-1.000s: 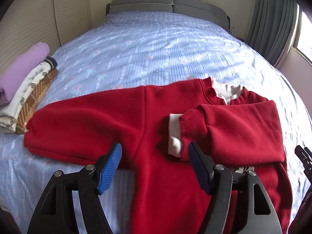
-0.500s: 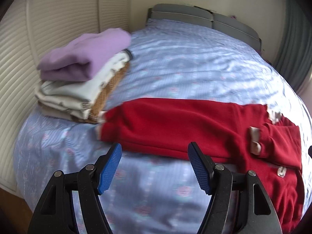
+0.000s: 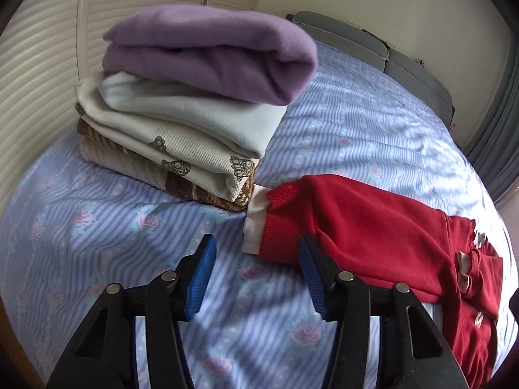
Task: Fold small clothes
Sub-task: 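Grasp the other sleeve cuff with the left gripper and lift it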
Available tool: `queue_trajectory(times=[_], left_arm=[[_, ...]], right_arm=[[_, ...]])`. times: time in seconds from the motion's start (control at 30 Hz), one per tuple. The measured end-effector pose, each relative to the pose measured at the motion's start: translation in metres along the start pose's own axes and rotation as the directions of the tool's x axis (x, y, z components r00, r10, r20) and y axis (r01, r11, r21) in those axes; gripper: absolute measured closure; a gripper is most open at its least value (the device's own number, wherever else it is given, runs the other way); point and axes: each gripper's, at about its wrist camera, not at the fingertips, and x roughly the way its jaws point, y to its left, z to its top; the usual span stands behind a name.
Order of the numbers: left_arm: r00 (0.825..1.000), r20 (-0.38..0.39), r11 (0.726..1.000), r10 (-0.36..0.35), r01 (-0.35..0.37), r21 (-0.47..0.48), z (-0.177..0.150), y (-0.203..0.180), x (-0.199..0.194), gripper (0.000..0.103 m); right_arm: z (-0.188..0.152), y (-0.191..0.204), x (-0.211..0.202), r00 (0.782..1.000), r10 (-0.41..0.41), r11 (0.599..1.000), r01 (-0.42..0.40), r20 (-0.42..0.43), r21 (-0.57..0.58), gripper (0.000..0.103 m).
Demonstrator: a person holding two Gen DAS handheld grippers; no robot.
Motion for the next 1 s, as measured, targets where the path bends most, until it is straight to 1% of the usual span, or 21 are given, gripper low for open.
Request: queue_trajectory(times=[0.03,0.13,0.27,0.37,0.4,0.5,0.53,0.57,0.6,0.7,0.8,0.9,1.0], left_arm=[[1.0,-0.004,1.0,-0.014,0.014,-0.005,0.0,0.002,0.004,0.059],[0.999,-0.008,0.999,-0.038,0.038,-0.008,0.0,0.004,0.016,0.061],[0.999,0.007,0.999,-0.049,0.049,-0.019,0.003,0.008,0.028,0.062],[0.997,0.005,0.996,-0.076,0.076,-0.047,0.004,0.011,0.035,0.062],[0.997,0.005,0.995,-0.083,0.083,-0.055,0.003,0.012,0.038,0.063],[0.994,0.007,0.992,-0.107,0.108,-0.066,0.0,0.012,0.042,0.073],[0.995,0.014,0.993,-0.103,0.103,-0.059,0.0,0.01,0.042,0.081],[0.996,0.021,0.995,-0.09,0.091,-0.049,0.0,0.008,0.042,0.084],[0.996,0.028,0.996,-0.079,0.08,-0.041,0.0,0.006,0.04,0.088],[0.998,0.037,0.998,-0.051,0.052,-0.03,0.001,0.0,0.034,0.091],[0.998,0.053,0.999,-0.027,0.028,-0.016,0.005,-0.009,0.023,0.092],[0.997,0.076,1.0,-0.026,0.027,-0.009,0.012,-0.017,0.004,0.092],[0.993,0.112,0.999,-0.028,0.026,0.024,0.021,-0.034,-0.021,0.092]], right_arm=[[-0.001,0.002,0.002,1.0,-0.001,1.0,0.001,-0.005,-0.004,0.045],[-0.002,0.005,0.009,1.0,-0.004,1.0,0.004,-0.023,-0.009,0.045],[-0.004,0.005,0.018,0.999,-0.011,1.0,0.01,-0.042,-0.01,0.045],[-0.005,0.005,0.024,0.998,-0.017,1.0,0.016,-0.057,-0.01,0.045],[-0.006,0.005,0.026,0.998,-0.016,1.0,0.016,-0.062,-0.007,0.045],[-0.008,0.003,0.03,0.997,-0.012,1.0,0.013,-0.076,0.002,0.045],[-0.009,0.002,0.031,0.997,-0.013,1.0,0.013,-0.077,0.002,0.045],[-0.009,0.001,0.031,0.997,-0.015,1.0,0.015,-0.077,0.002,0.045],[-0.009,0.0,0.031,0.997,-0.017,1.0,0.017,-0.076,0.002,0.045],[-0.009,-0.006,0.029,0.997,-0.02,1.0,0.022,-0.074,0.016,0.045],[-0.008,-0.014,0.027,0.997,-0.018,0.999,0.021,-0.073,0.042,0.045],[-0.007,-0.026,0.02,0.998,-0.016,0.998,0.02,-0.063,0.067,0.045],[-0.006,-0.04,0.01,0.999,-0.014,0.996,0.019,-0.048,0.089,0.045]])
